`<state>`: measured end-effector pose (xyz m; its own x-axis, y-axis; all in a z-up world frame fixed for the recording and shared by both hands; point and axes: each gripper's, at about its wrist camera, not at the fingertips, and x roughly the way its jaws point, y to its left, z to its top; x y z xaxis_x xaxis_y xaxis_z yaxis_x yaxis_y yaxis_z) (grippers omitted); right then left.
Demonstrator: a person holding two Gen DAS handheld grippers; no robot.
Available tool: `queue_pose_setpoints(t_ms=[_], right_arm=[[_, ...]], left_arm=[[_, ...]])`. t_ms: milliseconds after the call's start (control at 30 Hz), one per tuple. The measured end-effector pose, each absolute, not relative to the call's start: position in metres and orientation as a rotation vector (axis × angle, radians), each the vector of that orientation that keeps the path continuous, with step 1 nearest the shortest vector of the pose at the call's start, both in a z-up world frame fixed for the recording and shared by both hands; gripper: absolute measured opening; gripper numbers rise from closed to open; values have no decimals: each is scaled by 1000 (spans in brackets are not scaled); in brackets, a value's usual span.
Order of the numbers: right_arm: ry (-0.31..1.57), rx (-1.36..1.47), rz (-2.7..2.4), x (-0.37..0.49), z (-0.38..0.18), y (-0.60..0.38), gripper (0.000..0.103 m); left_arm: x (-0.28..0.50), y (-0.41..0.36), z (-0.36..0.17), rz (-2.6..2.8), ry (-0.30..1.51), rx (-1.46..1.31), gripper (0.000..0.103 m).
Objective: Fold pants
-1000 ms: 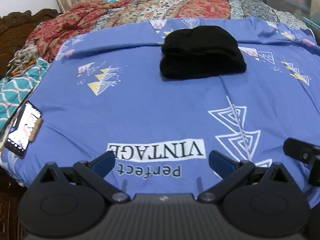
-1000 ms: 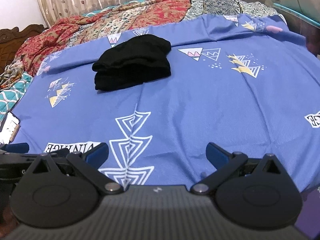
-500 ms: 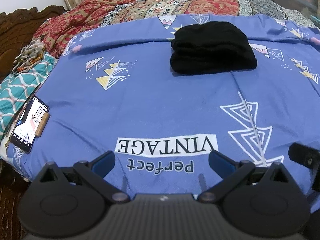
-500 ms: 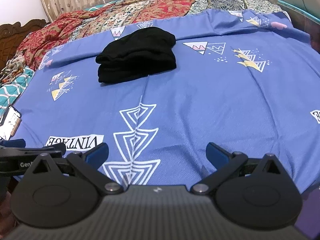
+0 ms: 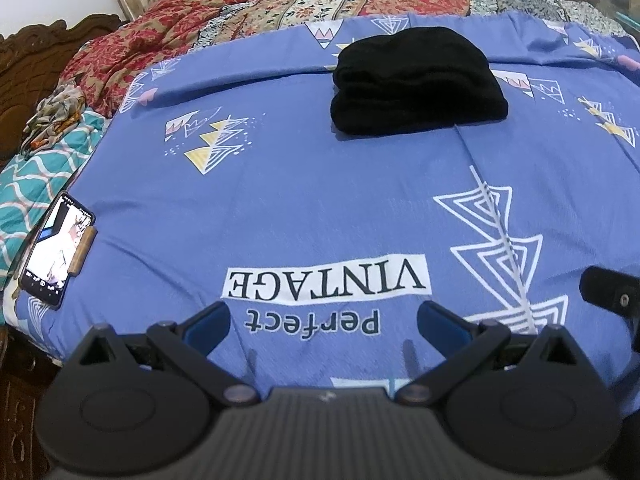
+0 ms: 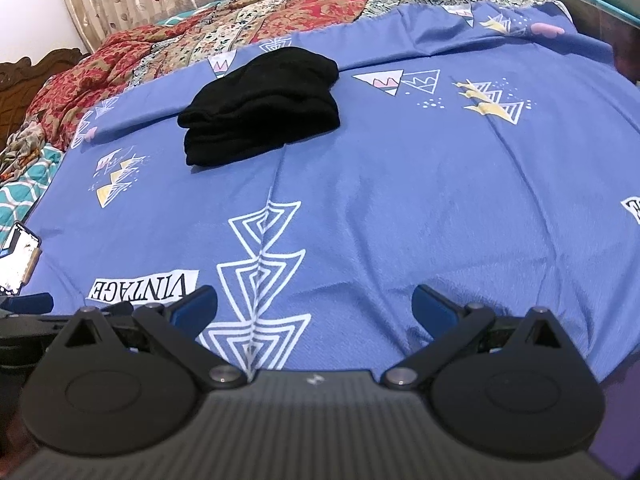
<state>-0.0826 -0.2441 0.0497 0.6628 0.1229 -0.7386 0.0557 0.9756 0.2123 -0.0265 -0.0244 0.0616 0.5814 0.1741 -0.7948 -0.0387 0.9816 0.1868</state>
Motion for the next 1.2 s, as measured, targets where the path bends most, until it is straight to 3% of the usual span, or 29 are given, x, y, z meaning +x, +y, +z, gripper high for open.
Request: queue_pose_setpoints(t_ms=[533,1200], right_arm=[[822,238,30,-82,58,-251,103],[714,215,118,-48,121,-234,103]], left_arm=[[-26,-30,68,103,928,170,103],[-2,-17,141,89,754,80,103]])
